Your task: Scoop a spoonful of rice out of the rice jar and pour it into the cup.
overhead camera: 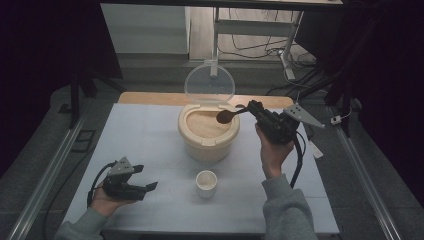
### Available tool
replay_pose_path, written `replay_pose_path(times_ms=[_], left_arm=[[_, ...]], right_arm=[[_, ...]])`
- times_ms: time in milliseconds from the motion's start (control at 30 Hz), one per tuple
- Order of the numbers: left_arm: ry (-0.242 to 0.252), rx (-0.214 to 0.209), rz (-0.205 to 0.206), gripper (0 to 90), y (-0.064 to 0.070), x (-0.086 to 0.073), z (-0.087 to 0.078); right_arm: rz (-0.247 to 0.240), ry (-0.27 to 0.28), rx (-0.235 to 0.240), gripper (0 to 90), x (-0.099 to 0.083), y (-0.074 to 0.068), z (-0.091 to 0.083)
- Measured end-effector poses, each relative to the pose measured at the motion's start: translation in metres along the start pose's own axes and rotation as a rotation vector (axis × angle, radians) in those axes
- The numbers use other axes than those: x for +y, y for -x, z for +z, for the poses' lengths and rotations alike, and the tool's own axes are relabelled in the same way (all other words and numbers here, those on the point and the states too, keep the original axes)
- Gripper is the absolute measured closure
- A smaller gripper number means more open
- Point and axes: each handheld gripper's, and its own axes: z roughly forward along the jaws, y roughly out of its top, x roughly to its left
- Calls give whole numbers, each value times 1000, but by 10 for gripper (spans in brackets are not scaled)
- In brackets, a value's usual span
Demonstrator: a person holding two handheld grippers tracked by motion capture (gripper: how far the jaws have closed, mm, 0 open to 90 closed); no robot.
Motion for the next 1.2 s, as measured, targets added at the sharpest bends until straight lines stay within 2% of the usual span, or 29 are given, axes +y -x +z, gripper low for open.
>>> replay_pose_path(times_ms=[133,300,333,567,767,833,1000,1200], left_arm=[[-3,0,-4,175,0,0,0],[-10,-1,-3,174,-1,-1,2],[-10,-1,-1,174,-1,-1,2],[-10,-2,-1,175,0,-1,2],[-10,-3,0,175,0,-1,2],[-13,-4,2,175,0,-1,2],[-14,-2,3,175,0,-1,3],[-15,-2,4,175,0,-1,3]], right_arm=[[-75,-50,-42,832,-5,-4,8],[-135,-106,-77,832,-13,-10,18],[-132,-115,-78,832,-15,-10,21],[-64,-154,-55,832,-31,-10,37],[97,-143,-46,832,-41,4,41],[133,-141,-44,832,-42,8,41],[165,-137,-43,828,-42,8,41],[240,-134,-24,825,-46,11,41]])
